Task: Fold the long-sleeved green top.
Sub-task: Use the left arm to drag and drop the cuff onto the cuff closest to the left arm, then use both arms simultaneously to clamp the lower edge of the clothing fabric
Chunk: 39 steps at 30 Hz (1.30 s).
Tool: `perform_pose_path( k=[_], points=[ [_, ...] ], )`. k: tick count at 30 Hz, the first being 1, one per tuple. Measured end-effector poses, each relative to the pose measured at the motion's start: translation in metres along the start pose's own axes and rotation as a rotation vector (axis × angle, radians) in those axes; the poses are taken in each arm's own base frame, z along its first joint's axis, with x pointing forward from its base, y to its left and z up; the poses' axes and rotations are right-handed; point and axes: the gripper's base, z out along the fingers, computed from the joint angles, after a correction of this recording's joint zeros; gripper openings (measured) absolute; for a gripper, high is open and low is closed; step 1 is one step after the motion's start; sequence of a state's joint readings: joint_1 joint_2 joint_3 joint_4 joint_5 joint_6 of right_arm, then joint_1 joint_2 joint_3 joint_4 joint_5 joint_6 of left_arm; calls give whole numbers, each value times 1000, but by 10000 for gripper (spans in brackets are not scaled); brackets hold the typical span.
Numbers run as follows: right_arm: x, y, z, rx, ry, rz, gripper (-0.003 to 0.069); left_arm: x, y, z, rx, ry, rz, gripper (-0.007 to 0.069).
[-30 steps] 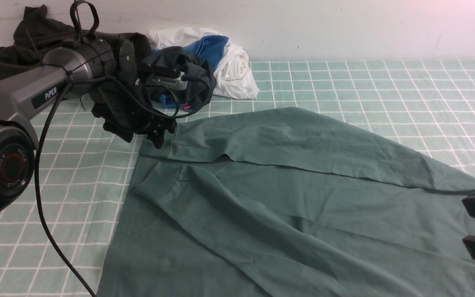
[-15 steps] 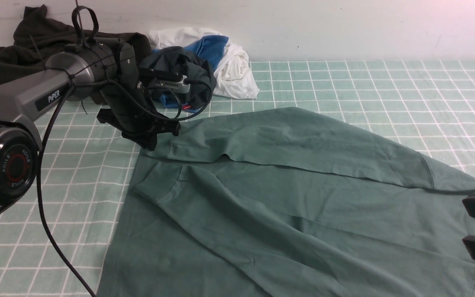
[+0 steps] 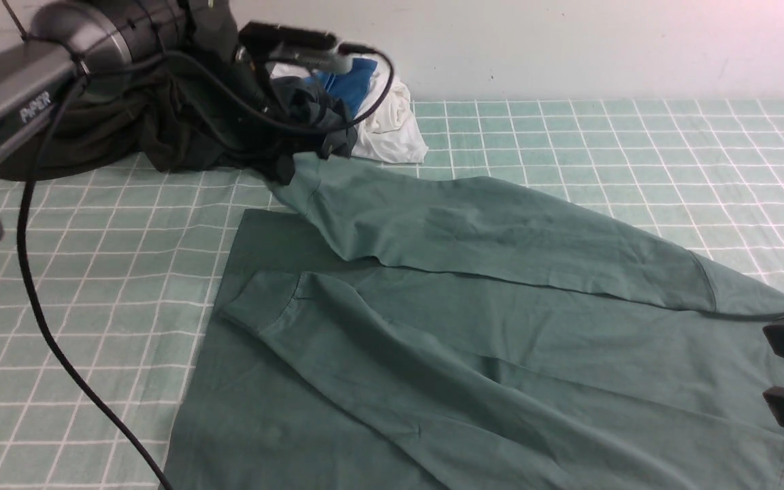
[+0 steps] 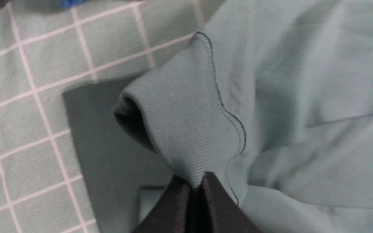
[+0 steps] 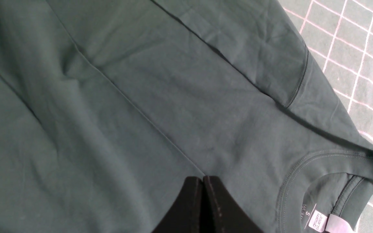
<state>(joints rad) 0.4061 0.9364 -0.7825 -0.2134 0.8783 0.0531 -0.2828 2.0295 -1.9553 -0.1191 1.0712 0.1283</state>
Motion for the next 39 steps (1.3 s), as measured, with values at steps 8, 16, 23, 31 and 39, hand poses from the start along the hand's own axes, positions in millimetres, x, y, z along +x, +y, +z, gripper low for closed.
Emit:
perform_pose_path(
  k=[8,16,23,31,39],
  points=[
    [2,0,0,1,18,0,-14,16,-27,-130,13,-139,-38,18],
    [3,6,-12,-24,-19,-26,-14,123,-26,-88,7,126,-148,42],
    [6,6,-16,-24,-8,-29,-14,212,-23,-21,-8,267,-181,158],
    [11,6,-21,-44,79,-28,-14,212,-25,-33,-5,302,-37,485],
    [10,27,-36,-281,144,-94,-14,254,-80,-52,137,551,434,543]
  ],
)
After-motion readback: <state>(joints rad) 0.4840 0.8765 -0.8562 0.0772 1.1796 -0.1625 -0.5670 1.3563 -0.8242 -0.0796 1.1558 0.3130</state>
